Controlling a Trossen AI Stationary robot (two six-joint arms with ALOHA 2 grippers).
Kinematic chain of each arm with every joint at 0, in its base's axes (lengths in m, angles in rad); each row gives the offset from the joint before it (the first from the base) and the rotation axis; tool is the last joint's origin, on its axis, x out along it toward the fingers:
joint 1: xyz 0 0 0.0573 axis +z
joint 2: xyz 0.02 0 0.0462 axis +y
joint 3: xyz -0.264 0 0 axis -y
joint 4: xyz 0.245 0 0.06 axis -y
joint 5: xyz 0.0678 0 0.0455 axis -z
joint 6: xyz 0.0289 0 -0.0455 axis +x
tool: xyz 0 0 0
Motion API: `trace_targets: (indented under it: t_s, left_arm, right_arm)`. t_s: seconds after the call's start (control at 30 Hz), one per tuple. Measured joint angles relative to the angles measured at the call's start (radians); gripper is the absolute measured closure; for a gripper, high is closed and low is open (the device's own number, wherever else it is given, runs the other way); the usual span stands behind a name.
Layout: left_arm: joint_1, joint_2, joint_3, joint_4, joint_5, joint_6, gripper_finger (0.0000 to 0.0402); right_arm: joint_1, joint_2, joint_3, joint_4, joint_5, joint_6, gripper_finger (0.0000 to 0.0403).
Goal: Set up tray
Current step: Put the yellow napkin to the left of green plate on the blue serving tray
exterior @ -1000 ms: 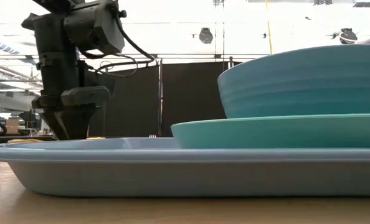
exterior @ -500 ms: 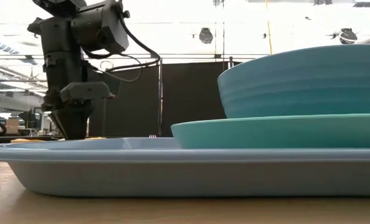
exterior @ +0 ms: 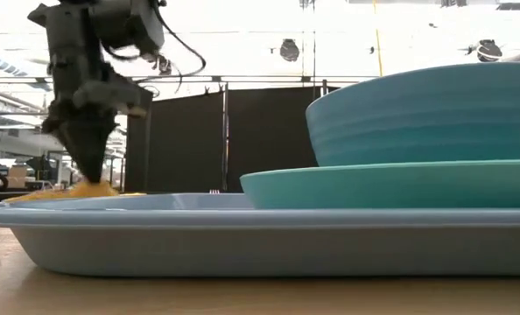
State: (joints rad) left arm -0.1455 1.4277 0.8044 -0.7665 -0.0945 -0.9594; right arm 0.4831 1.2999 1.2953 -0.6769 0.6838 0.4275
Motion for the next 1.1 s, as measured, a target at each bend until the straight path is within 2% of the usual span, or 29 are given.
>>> trace_targets:
  t_s: [0.17, 0.47, 0.57, 0.67, 0.73, 0.93, 1.1]
  left_arm:
    - [0.018, -0.036, 0.004, 0.020, 0.007, -0.003, 0.0400]
    - [0.017, -0.097, 0.005, 0.132, 0.121, -0.019, 0.0401]
    - [0.007, -0.122, 0.005, 0.157, 0.120, -0.029, 0.0401]
    - [0.006, -0.138, 0.005, 0.214, 0.119, -0.045, 0.0401]
    - [0.006, -0.150, 0.006, 0.308, 0.139, -0.024, 0.0401]
    - [-0.018, -0.145, 0.009, 0.495, 0.208, -0.018, 0.0401]
    - [-0.051, -0.101, 0.008, 0.478, 0.240, -0.029, 0.0401]
  right_arm:
    - [0.000, 0.000, 0.000, 0.001, 0.001, -0.003, 0.0314]
    - [0.000, 0.000, 0.000, -0.006, 0.001, -0.003, 0.0314]
    - [0.000, 0.000, 0.000, -0.009, 0.002, -0.003, 0.0314]
    - [0.000, 0.000, 0.000, -0.012, 0.031, -0.006, 0.0314]
    - [0.000, 0.000, 0.000, -0.013, 0.055, -0.006, 0.0314]
    - [0.000, -0.002, 0.000, -0.018, 0.076, -0.018, 0.0314]
    - [0.000, -0.002, 0.000, -0.018, 0.079, -0.022, 0.0314]
